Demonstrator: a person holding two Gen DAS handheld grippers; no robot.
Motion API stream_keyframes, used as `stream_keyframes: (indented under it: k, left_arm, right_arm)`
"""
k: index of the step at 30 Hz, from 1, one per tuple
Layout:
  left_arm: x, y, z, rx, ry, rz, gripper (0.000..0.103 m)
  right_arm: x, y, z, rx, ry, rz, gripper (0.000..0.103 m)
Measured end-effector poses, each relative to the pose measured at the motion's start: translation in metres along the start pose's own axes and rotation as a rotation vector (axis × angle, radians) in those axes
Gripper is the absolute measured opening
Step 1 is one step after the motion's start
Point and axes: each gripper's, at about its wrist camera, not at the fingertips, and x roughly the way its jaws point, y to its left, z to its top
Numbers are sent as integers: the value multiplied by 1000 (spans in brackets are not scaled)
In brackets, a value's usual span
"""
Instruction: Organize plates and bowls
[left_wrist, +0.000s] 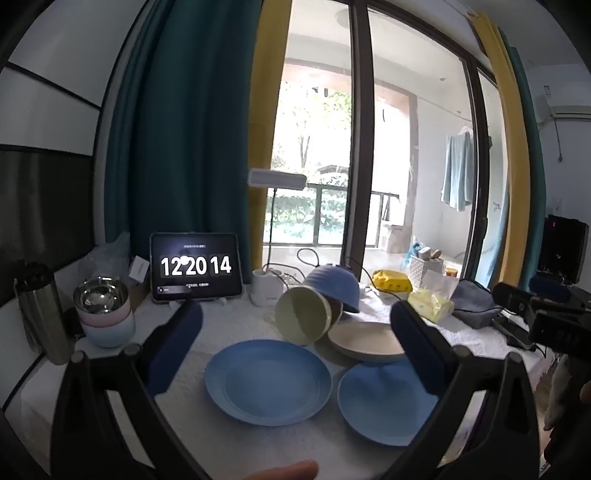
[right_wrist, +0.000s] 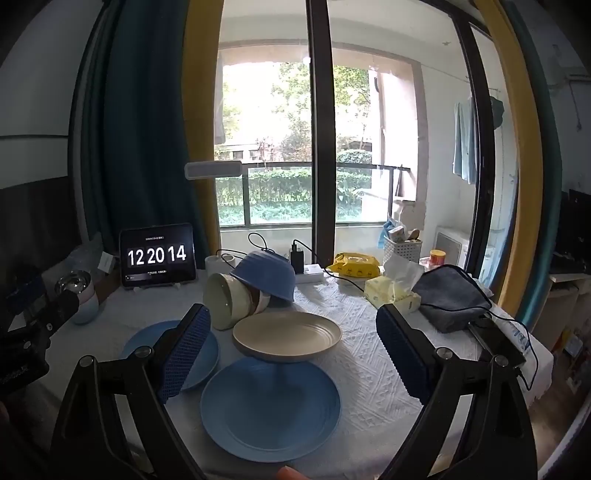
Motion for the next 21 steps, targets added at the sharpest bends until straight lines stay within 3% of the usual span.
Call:
stream_keyframes:
  k: [21]
  left_arm:
    - [-3,-1,0,6,-4,-1,103]
  right_arm:
    - [2,-1,-3,7,12,0,94]
